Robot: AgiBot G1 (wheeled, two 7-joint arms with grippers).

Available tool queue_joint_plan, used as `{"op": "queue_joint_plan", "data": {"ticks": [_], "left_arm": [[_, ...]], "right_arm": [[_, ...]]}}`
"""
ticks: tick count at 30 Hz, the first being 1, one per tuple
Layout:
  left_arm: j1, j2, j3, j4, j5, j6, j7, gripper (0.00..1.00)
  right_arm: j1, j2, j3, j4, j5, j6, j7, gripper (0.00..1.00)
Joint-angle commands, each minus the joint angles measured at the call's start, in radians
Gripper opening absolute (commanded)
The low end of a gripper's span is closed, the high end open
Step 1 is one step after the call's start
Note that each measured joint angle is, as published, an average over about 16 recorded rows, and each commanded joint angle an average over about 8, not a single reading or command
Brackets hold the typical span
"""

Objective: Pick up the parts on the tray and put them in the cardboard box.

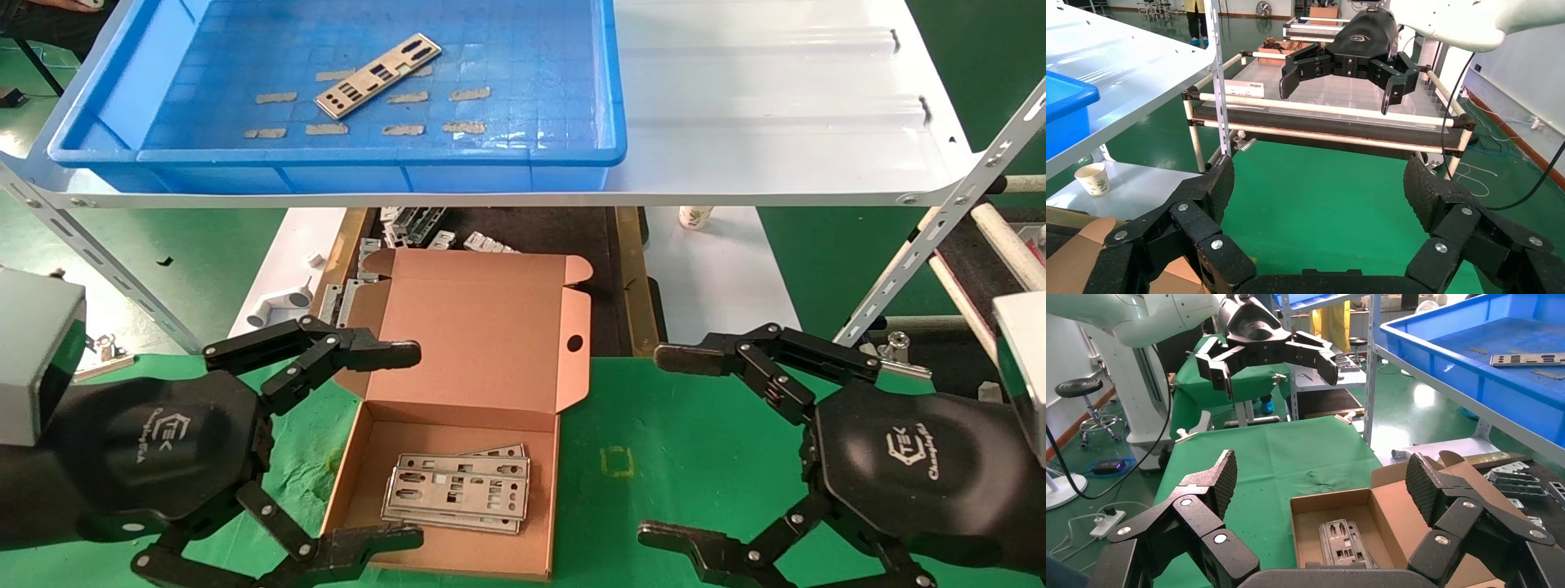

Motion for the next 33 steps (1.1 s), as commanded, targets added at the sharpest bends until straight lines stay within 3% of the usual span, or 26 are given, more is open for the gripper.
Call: {"op": "queue_joint_plan", "data": {"ticks": [1,11,12,14,19,21,27,33], "left_arm": [[0.0,0.0,0.0,0.0,0.0,0.0,0.0,1.0],[0.0,0.0,0.0,0.0,0.0,0.0,0.0,1.0],[0.0,0.0,0.0,0.0,0.0,0.0,0.0,1.0],[0.0,0.0,0.0,0.0,0.0,0.0,0.0,1.0],[-0.001,0.001,-0.001,0.001,0.0,-0.002,0.0,1.0],[-0.006,0.006,-0.002,0.005,0.002,-0.014,0.0,1.0],[-0.071,0.068,0.001,0.057,0.035,-0.131,-0.025,1.0],[-0.218,0.178,0.038,0.174,0.155,-0.284,-0.016,1.0]], "right_arm": [[0.0,0.0,0.0,0.0,0.0,0.0,0.0,1.0],[0.0,0.0,0.0,0.0,0.0,0.0,0.0,1.0],[0.0,0.0,0.0,0.0,0.0,0.0,0.0,0.95],[0.0,0.0,0.0,0.0,0.0,0.0,0.0,0.76],[0.0,0.0,0.0,0.0,0.0,0.0,0.0,0.14],[0.0,0.0,0.0,0.0,0.0,0.0,0.0,0.01],[0.0,0.0,0.0,0.0,0.0,0.0,0.0,0.0],[0.0,0.0,0.0,0.0,0.0,0.0,0.0,0.0]]}}
